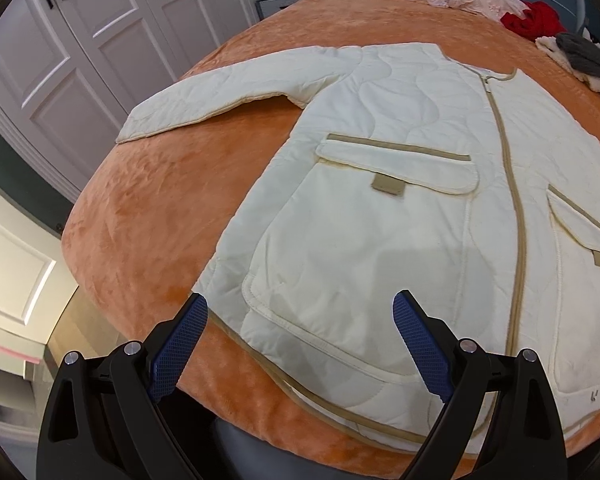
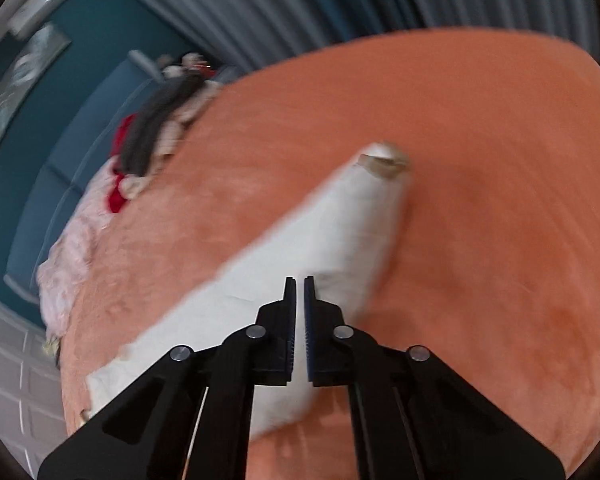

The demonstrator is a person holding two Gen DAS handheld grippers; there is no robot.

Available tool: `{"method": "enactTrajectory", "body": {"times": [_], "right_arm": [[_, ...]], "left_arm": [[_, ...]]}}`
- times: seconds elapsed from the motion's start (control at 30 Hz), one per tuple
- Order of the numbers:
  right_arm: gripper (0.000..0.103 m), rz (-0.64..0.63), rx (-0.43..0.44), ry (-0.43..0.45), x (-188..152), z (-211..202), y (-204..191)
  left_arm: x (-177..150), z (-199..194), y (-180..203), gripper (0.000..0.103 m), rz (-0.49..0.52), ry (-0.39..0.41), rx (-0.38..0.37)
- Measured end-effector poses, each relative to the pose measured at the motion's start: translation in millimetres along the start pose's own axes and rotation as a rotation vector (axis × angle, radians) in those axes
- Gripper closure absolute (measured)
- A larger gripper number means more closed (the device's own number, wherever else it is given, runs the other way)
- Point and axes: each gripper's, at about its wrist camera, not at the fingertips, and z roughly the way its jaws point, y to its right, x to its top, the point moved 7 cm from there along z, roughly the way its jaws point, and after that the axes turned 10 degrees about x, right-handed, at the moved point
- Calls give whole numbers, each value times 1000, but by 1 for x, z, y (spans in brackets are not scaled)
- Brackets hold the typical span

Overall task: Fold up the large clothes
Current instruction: 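Grasp the jacket sleeve cuff with the right gripper and lift it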

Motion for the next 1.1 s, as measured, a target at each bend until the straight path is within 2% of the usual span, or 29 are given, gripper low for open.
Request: {"method": "enactTrajectory", "body": {"times": [0.17, 0.23, 0.27, 0.3, 0.33, 0.37, 0.47, 0.57, 0.63, 0.73, 0.77, 0.83, 0.9, 0.97, 1.07, 1.1], "right_arm": [[103, -234, 146, 3, -4, -14, -116], [103, -290, 145, -7, -15, -15, -144], [99, -323, 125, -20, -22, -13, -148], [76, -340, 94, -29, -26, -11, -144], [59, -337, 57, -24, -28, -10, -134], [34, -320, 20, -10, -29, -12, -117], [34, -262, -98, -26, -31, -7, -67], [34, -126, -224, -45, -28, -5, 13], [34, -27, -249, -43, -28, -3, 49], [34, 134, -207, -27, -25, 3, 91], [35, 146, -184, -5, -22, 4, 95], [48, 121, -178, 5, -15, 9, 93], [91, 119, -139, -25, -12, 21, 86], [93, 85, -113, -6, -2, 23, 67], [94, -22, -34, 28, 8, 18, 7], [94, -79, 17, 32, 8, 13, -25]], "left_arm": [[2, 9, -5, 11, -23, -11, 1], [2, 12, -8, 11, -30, -17, -1], [3, 12, -9, 11, -33, -18, -1], [4, 11, -10, 11, -36, -16, -5], [4, 11, -11, 11, -40, -12, -9], [5, 10, -12, 11, -43, -7, -11], [6, 11, -15, 11, -37, 8, -5], [3, 16, -12, 11, -31, -10, -2], [1, 18, -9, 11, -31, -20, -5], [1, 15, -2, 11, -22, -17, -4], [1, 13, 1, 11, -18, -14, -5], [2, 10, 9, 11, -4, -10, -8], [5, 8, 15, 11, 9, 0, -10], [7, 6, 19, 11, 17, 6, -13], [9, 5, 21, 11, 16, 12, -16], [10, 5, 20, 11, 12, 12, -17]]}}
